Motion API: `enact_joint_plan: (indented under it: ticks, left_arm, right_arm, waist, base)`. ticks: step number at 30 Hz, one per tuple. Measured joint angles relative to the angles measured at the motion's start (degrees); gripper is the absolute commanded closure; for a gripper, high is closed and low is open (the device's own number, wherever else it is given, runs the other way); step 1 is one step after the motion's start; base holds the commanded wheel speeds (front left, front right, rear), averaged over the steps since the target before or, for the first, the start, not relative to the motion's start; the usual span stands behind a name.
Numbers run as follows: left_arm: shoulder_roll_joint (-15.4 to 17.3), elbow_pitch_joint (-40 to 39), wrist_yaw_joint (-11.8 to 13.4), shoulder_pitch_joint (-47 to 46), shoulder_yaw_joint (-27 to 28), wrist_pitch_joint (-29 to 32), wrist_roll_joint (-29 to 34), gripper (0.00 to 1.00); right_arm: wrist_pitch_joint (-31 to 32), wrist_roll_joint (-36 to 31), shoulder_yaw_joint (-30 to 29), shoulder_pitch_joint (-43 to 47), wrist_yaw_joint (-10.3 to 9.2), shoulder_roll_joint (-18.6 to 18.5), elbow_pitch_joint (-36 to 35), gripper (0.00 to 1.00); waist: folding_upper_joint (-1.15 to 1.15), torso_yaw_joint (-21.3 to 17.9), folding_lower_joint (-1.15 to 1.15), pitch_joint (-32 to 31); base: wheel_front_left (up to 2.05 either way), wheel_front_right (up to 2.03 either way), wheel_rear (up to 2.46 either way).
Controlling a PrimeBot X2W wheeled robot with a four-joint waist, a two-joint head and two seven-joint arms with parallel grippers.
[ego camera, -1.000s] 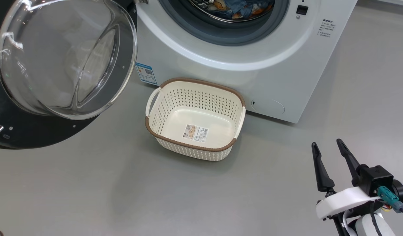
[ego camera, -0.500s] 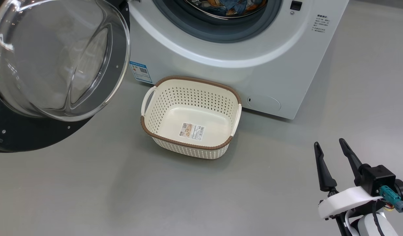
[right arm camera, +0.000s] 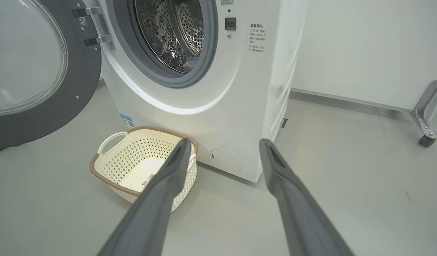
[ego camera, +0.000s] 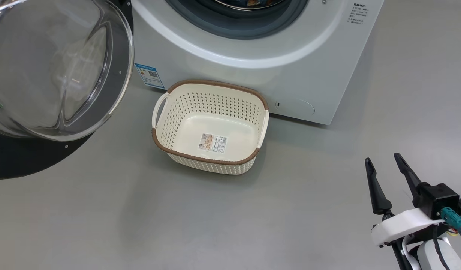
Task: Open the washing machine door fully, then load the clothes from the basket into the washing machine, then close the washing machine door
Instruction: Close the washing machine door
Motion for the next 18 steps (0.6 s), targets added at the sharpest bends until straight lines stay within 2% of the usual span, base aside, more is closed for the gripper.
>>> enact_joint_plan:
  ticks: [5, 18]
  left_arm:
    - [1.12, 0.85, 0.18, -2.73, 0.54, 1.63, -2.49, 1.00]
    - [3.09, 4.72, 0.14, -4.30, 0.21, 2.91, -2.45, 1.00]
  right_arm:
    - [0.41, 0.01, -0.04, -0.07, 0.00, -0.89, -0.35, 0.00]
    - [1.09, 0.02, 0.02, -1.18, 0.00, -1.66, -1.24, 0.00]
  waist:
    - [0.00, -0.64, 0.00, 1.04]
    - [0.00, -2.23, 0.00, 3.07]
  base:
    - [0.00, 0.00, 0.00]
    - [0.00, 0.00, 0.00]
